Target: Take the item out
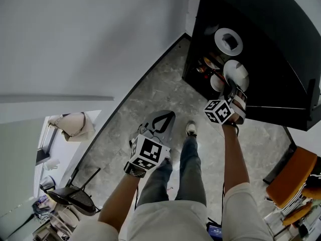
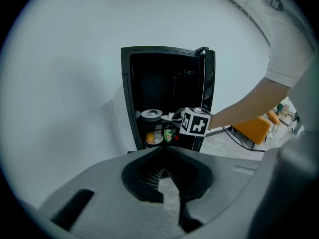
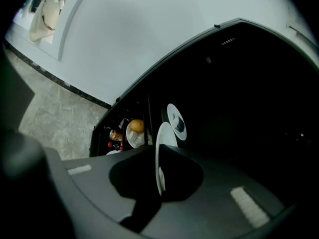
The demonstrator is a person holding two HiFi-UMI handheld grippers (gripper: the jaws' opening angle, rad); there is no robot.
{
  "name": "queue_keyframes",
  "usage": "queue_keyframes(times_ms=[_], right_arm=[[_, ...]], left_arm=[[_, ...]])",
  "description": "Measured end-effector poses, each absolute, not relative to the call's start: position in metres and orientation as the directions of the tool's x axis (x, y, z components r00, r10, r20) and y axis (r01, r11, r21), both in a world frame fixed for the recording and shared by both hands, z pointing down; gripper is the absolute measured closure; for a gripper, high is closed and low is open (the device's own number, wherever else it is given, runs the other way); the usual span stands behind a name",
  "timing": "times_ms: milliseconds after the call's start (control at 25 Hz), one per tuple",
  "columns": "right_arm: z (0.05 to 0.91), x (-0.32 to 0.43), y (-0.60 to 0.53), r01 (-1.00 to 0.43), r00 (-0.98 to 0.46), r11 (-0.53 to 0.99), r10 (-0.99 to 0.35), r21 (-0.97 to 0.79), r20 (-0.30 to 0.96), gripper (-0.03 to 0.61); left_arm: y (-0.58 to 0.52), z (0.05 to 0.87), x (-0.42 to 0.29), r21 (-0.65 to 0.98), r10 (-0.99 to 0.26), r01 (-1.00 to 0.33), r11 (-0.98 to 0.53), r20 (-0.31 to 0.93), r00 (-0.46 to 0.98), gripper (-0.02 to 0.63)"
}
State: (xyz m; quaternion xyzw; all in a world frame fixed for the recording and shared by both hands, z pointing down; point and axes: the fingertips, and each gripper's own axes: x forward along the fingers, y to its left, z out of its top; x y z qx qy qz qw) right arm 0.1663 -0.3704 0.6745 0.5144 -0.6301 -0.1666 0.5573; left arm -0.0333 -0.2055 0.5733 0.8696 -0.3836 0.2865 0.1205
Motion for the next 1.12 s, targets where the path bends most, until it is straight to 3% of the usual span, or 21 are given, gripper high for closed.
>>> queue_keyframes(times_ms=[1120], right_arm=[[0.625, 0.138, -0.353, -0.237, 0.023, 0.398, -0.910, 0.886, 0.415, 0.558]], left_arm=[[-0.195, 0.550, -0.047, -0.052, -0.639, -0.754, -0.655, 0.571, 0.516, 0.609]])
